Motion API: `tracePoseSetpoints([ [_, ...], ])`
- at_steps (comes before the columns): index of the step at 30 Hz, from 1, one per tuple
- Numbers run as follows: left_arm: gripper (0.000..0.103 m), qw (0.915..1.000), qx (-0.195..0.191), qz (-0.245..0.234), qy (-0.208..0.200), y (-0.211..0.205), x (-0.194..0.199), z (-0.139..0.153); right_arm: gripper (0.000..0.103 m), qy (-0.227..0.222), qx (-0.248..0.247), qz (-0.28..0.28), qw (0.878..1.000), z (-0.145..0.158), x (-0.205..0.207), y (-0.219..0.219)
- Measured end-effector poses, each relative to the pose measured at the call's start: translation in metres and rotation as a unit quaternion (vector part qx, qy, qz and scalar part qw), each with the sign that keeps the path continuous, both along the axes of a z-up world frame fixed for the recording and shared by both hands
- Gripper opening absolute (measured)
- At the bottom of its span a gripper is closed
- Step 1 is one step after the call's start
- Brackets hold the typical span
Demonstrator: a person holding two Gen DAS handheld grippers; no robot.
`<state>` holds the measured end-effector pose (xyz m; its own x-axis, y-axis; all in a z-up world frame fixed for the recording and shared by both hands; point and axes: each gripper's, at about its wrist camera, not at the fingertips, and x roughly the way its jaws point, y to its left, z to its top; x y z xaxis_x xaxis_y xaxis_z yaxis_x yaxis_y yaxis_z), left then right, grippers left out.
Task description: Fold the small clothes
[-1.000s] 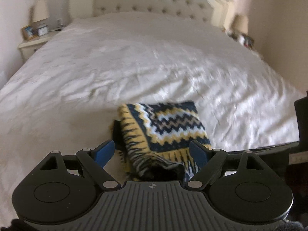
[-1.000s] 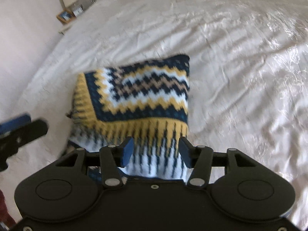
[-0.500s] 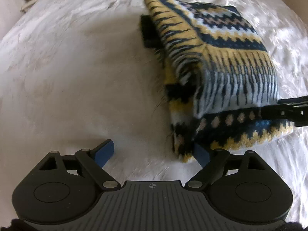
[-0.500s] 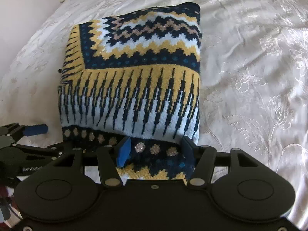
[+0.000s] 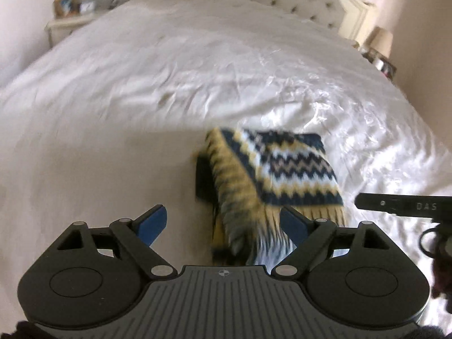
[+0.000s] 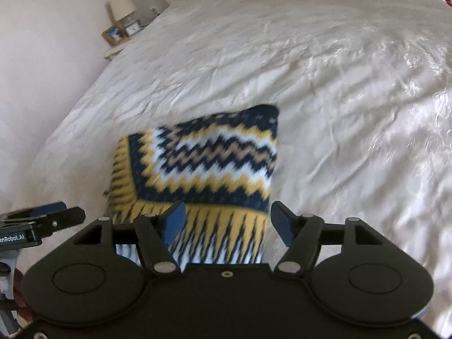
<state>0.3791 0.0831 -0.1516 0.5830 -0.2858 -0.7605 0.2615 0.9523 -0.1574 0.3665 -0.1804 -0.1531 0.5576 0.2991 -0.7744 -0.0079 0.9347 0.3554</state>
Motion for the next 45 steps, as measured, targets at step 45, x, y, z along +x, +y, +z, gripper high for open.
tracePoseSetpoints([
  [45,0.102,0.9714,-0.161,-0.041,0.170,-0.004,0.033,-0.102,0.103,0.086,0.184,0.019,0.979,-0.109,0.129,-0.015],
])
